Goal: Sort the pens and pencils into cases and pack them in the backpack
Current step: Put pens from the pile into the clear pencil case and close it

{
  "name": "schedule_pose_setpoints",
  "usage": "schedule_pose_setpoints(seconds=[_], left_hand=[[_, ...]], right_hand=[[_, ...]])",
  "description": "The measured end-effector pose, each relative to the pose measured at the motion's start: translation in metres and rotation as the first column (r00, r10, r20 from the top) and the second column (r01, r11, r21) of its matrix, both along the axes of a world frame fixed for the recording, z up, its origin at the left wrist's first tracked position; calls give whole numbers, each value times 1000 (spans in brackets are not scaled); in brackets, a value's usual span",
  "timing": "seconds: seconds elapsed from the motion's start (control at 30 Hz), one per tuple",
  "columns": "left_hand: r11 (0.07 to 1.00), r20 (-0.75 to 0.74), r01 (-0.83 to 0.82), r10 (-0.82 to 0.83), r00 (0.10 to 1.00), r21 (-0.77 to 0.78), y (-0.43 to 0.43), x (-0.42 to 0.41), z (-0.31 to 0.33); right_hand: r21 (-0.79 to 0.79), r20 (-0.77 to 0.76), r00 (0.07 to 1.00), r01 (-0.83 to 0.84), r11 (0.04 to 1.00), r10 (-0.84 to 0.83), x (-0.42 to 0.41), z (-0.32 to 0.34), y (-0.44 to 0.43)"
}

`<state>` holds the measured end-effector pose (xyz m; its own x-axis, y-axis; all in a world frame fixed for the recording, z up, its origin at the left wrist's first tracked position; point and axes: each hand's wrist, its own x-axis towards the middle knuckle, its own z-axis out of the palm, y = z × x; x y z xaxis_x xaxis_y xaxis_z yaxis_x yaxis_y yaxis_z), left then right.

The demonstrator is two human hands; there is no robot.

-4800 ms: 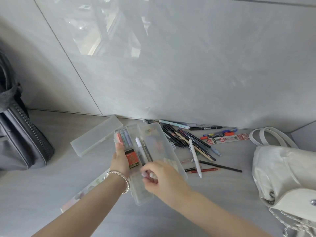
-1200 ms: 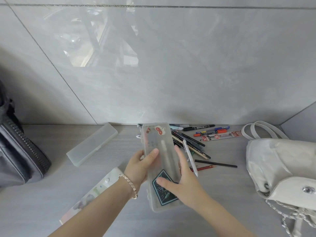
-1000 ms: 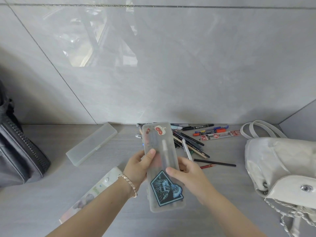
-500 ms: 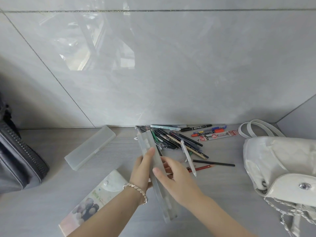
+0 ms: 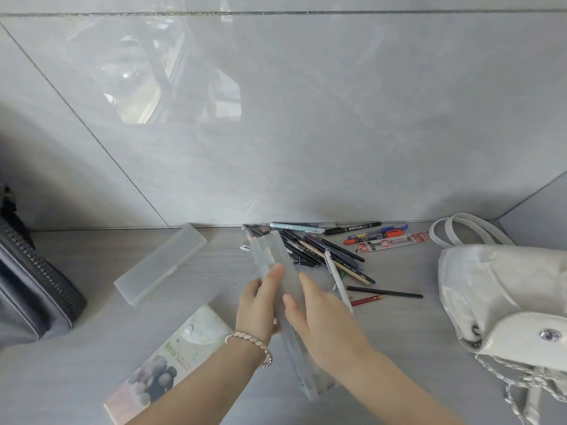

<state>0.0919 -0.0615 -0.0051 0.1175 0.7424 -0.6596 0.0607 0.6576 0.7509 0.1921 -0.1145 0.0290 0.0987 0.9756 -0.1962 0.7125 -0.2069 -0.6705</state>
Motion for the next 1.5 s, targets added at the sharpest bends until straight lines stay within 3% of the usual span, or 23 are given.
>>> schedule_pose_setpoints(seconds=[0.1,0.2,0.33,0.4,0.5,0.57,0.67,0.73,0.87,0.93,1.07,1.17,1.33,1.5], left_hand=[[995,266,33,-6,964,-97,5,-11,3],[980,338,53,16,941,-194,19,-30,-7],[966,196,33,18,980,-258,34,-44,-11],[960,86,1,25,996,-281,34,-44,-9],[944,54,-86,109,993,-319,32,-40,-6],[965,-75,-105,90,993,-240,29,-36,3],[989,-191,-85,62,980,-117,28,-34,5],[993,-222,-70,47,974,-97,31,-34,-4],[987,-307,-113,73,949,-115,36,-33,-15],[986,-309,-118,77,948,-115,39,-33,-16],[989,-336,-118,81,939,-89,47,-37,-17],[991,-351,-105,68,934,-88,50,-38,-17],[989,-379,-108,61,924,-102,52,-37,-21],[982,-336,-135,84,938,-133,47,-35,-22]], right_hand=[[-21,-89,989,115,993,-117,14,-2,4],[-104,-376,877,281,954,-299,35,-24,7],[-181,-594,717,323,929,-365,43,-60,4],[-192,-644,683,291,937,-344,37,-67,1],[-243,-665,656,260,934,-356,31,-61,1],[-294,-604,707,233,927,-369,39,-65,3],[-202,-193,923,295,934,-333,61,-82,19],[-152,49,940,341,928,-337,69,-90,35],[-255,354,920,266,929,-166,70,-105,56],[-275,408,904,253,928,-126,69,-110,60],[-166,328,917,292,942,-227,77,-104,76],[-113,411,893,248,962,-182,91,-103,96],[-253,492,870,119,960,22,105,-112,112],[-266,417,909,107,958,15,116,-113,107]])
